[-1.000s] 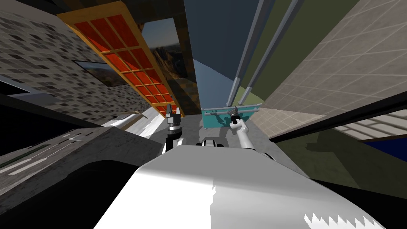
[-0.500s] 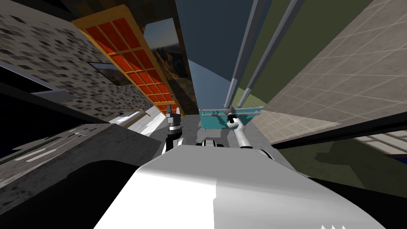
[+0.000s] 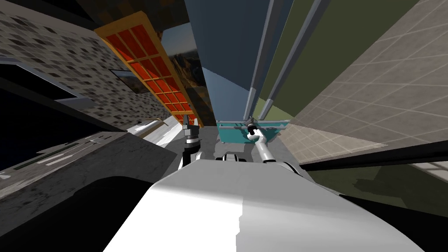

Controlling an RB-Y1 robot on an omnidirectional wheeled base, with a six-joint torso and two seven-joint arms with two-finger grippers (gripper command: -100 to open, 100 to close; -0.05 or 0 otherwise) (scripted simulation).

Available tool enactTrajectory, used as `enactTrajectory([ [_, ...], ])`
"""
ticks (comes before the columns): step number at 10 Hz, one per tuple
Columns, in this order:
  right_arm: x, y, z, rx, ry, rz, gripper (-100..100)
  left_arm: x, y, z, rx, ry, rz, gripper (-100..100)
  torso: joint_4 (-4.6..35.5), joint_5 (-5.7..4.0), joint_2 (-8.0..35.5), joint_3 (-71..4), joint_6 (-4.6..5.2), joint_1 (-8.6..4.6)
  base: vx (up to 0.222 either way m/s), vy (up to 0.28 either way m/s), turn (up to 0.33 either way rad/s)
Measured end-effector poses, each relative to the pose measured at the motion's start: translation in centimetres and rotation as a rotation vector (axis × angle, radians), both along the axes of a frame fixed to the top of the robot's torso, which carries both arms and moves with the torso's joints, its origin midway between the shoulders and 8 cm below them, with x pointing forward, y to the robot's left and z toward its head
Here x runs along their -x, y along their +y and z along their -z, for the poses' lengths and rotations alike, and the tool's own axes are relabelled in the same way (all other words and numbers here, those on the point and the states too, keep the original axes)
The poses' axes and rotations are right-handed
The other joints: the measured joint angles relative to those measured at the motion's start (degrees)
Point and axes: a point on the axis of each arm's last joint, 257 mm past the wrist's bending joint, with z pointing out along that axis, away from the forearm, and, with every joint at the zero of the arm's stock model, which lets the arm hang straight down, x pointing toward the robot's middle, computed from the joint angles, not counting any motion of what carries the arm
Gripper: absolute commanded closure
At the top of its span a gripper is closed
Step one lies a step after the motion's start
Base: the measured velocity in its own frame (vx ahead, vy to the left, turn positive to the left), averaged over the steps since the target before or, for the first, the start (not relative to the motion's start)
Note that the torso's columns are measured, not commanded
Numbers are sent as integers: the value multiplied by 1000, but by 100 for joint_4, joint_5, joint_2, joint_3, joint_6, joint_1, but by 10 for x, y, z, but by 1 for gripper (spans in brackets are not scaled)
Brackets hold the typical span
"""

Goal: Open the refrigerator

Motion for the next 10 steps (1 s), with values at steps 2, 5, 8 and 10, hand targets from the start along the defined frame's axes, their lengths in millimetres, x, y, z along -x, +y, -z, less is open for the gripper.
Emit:
enactTrajectory([
  [2,-2,7,0,-11,5,-8,-100,0,0,0,0,0,0,0,4,7,18,11,1,29,13,-23,65],
  [5,-6,-34,-1,-13,7,24,-100,0,0,0,1,0,0,0,2,5,6,4,0,19,20,74,116],
  [8,-4,-41,1,-17,12,29,100,0,0,0,0,0,0,0,20,-1,31,18,9,-21,-3,-10,-57],
  [10,-6,-18,1,-17,7,11,100,0,0,0,0,0,0,0,11,-2,33,21,16,-17,-13,-61,-73],
])
